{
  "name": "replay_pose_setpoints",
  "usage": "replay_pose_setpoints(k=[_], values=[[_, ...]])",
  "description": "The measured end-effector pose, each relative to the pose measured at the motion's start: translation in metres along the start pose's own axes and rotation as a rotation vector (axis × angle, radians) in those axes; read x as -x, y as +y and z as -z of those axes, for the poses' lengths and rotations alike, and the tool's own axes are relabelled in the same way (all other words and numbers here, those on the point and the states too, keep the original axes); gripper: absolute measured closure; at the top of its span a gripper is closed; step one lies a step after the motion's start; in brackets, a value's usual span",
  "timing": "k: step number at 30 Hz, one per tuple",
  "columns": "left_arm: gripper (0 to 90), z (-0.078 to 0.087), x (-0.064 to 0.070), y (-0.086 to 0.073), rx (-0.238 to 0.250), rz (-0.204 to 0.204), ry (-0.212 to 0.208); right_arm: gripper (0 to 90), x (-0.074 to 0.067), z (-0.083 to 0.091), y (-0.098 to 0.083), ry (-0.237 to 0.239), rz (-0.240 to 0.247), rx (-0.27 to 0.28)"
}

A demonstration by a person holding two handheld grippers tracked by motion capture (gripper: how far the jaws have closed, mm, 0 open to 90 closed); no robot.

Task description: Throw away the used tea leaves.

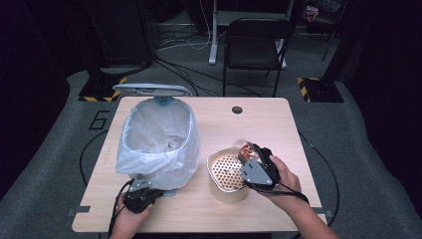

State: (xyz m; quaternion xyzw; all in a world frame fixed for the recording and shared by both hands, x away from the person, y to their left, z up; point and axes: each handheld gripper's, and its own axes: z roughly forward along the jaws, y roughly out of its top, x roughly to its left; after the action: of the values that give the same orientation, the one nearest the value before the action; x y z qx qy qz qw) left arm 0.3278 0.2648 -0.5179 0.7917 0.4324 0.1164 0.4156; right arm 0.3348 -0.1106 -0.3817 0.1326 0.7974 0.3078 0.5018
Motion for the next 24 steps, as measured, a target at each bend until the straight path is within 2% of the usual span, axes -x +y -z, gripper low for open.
replay_pose_setpoints(k=[11,20,22,24], values=[[90.0,0.0,0.0,0.0,0.0,0.0,0.0,48.2,-0.009,-0.004,-0.003,-0.042,0.086,-0.019],[90.0,0.0,0.0,0.0,0.0,0.0,0.001,48.4,-0.015,-0.006,-0.003,-0.066,0.178,-0.033],[90.0,0.0,0.0,0.0,-0.001,-0.001,0.0,48.5,-0.018,-0.006,-0.003,-0.075,0.212,-0.039],[90.0,0.0,0.0,0.0,-0.001,-0.001,0.0,48.5,-0.019,-0.007,-0.003,-0.068,0.228,-0.043]])
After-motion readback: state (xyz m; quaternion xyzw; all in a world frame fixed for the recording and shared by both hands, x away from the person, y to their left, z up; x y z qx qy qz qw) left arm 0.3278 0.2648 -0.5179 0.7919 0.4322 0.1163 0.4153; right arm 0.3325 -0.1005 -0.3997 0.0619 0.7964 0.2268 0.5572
